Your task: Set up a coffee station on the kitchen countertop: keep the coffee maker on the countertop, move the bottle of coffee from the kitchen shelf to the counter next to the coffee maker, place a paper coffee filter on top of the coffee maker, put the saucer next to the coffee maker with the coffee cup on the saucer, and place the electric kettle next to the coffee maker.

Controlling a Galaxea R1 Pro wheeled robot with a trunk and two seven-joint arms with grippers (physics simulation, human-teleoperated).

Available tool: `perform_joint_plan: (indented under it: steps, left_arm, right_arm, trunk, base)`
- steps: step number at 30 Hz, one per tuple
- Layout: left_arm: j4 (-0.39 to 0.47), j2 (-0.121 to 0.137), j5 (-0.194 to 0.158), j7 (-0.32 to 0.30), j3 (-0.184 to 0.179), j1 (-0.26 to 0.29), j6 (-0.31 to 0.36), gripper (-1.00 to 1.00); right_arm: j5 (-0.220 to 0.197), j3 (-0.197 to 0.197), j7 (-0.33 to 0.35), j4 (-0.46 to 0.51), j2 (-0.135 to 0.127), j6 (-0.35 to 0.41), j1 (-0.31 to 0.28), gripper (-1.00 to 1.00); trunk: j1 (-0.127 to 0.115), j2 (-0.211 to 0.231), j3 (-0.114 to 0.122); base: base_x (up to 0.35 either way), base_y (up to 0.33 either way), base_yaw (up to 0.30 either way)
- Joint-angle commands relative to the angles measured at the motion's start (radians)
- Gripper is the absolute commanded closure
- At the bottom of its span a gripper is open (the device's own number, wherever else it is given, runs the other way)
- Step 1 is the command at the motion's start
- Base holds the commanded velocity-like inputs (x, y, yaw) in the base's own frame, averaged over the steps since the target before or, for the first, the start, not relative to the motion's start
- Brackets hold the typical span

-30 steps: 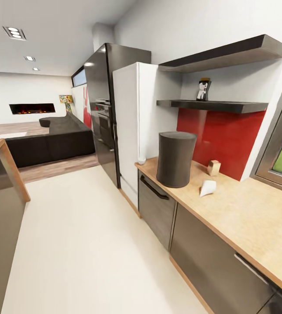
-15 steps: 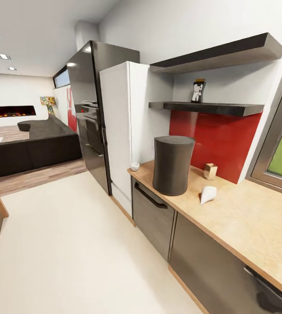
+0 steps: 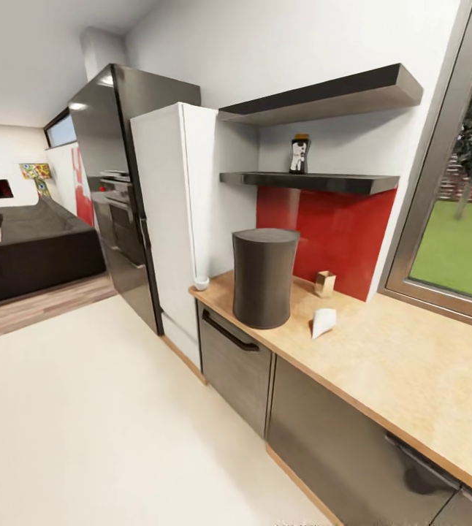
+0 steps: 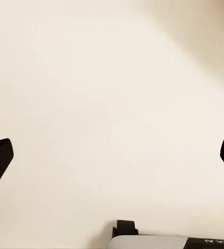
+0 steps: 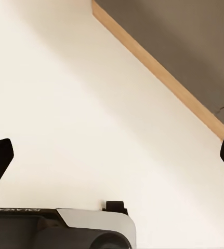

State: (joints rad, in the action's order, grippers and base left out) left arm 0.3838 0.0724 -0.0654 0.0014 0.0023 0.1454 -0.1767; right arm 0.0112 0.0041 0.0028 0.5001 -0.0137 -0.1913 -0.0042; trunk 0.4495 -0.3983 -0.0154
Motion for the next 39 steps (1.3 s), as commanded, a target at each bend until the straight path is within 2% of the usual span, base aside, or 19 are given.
perform_joint_plan:
  steps: [1, 16, 19, 22, 25, 30, 32, 35, 37, 39]
  left_arm:
    - [0.0, 0.0, -0.007, 0.0, -0.001, 0.0, -0.003, -1.0]
    - [0.0, 0.001, -0.005, -0.002, -0.001, 0.0, -0.003, -1.0]
    - [0.0, 0.001, -0.004, -0.003, -0.001, 0.0, -0.003, -1.0]
    - [0.0, 0.002, -0.005, -0.003, -0.001, 0.0, -0.003, -1.0]
    - [0.0, 0.008, -0.004, -0.003, -0.001, 0.0, -0.003, -1.0]
    - [-0.001, 0.013, 0.0, -0.007, -0.008, 0.0, 0.001, -1.0]
    - [0.001, 0.016, 0.002, -0.009, -0.01, 0.0, 0.003, -1.0]
    - [0.011, 0.033, 0.01, -0.016, -0.013, 0.002, 0.007, -1.0]
    - [0.014, 0.04, 0.027, -0.026, -0.013, 0.005, 0.008, -1.0]
    - [0.02, 0.046, 0.067, -0.063, -0.013, 0.01, 0.009, -1.0]
  right_arm:
    - [0.001, 0.0, 0.001, 0.0, 0.0, -0.002, 0.0, -1.0]
    - [0.013, 0.009, 0.001, -0.005, 0.0, 0.003, 0.0, -1.0]
    - [0.02, 0.012, -0.002, -0.047, -0.001, 0.011, 0.0, -1.0]
    - [0.019, 0.008, -0.004, -0.156, 0.0, 0.016, 0.0, -1.0]
    - [0.016, 0.004, -0.005, -0.22, -0.001, 0.016, 0.0, -1.0]
    - [0.011, 0.005, -0.006, -0.255, -0.002, 0.017, 0.0, -1.0]
    - [-0.003, 0.004, -0.006, -0.275, -0.001, 0.018, 0.0, -1.0]
    - [-0.05, 0.002, -0.006, -0.314, 0.0, 0.018, 0.0, -1.0]
    - [-0.087, 0.002, -0.007, -0.325, 0.0, 0.018, 0.0, -1.0]
    - [-0.112, 0.002, -0.007, -0.327, 0.0, 0.018, 0.0, -1.0]
  trunk:
    - [0.001, -0.002, -0.002]
    - [0.001, -0.002, -0.002]
    - [0.001, -0.002, -0.002]
    - [0.001, -0.002, -0.002]
    - [0.001, -0.002, -0.002]
    - [0.001, -0.002, -0.002]
    - [0.001, -0.002, -0.002]
    - [0.001, -0.002, -0.002]
    - [0.001, -0.002, -0.002]
    - [0.001, -0.002, -0.002]
  base:
    - [0.001, 0.001, -0.261]
    - [0.0, 0.0, -0.261]
    - [0.0, 0.0, -0.262]
    - [0.0, 0.0, -0.262]
    - [0.0, 0.0, -0.262]
    - [0.0, 0.0, -0.262]
    - [0.0, 0.0, -0.262]
    - [0.0, 0.0, -0.262]
    - [0.0, 0.0, -0.237]
    - [0.0, 0.0, -0.152]
